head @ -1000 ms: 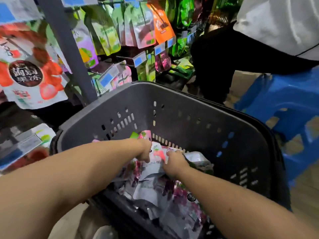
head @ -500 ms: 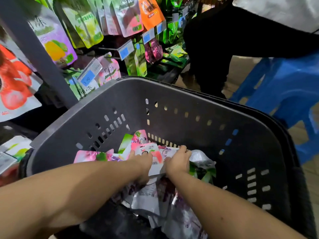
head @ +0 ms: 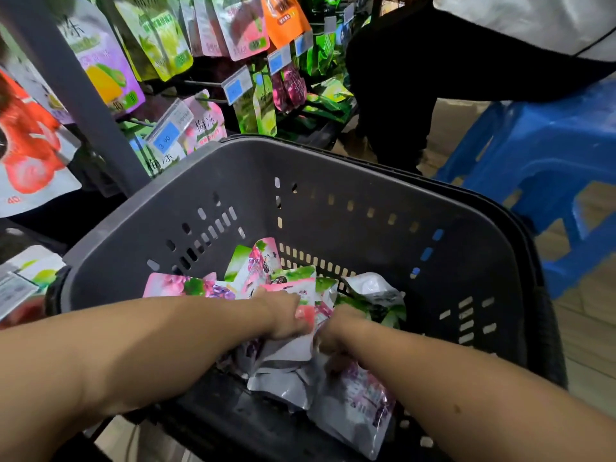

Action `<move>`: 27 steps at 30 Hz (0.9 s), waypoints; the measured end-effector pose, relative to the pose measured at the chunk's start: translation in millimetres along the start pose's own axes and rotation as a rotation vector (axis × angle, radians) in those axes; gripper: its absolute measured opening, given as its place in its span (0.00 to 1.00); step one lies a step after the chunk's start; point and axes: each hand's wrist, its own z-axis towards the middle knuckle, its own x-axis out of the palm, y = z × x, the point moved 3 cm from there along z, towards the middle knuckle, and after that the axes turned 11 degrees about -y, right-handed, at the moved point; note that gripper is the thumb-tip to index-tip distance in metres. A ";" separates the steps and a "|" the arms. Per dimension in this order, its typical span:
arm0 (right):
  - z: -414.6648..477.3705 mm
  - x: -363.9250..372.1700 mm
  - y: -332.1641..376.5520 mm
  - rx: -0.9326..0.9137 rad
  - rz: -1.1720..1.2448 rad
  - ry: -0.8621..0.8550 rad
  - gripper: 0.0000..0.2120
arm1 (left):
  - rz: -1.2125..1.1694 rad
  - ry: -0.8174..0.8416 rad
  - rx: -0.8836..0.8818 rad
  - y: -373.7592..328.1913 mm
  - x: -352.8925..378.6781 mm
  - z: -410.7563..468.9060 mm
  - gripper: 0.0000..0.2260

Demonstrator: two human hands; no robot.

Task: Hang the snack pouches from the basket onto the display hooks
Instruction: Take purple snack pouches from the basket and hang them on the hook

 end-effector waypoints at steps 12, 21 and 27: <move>3.8 -14.2 -15.7 0.071 0.330 0.330 0.14 | -0.217 0.141 -0.282 -13.8 16.8 -0.2 0.41; -38.3 -83.1 1.9 0.036 0.465 0.210 0.23 | -0.390 -0.029 -0.297 -7.9 -46.6 -13.8 0.13; -89.8 -138.7 -6.4 -0.025 0.636 0.171 0.12 | -0.821 -0.187 -0.327 2.6 -123.5 -48.8 0.11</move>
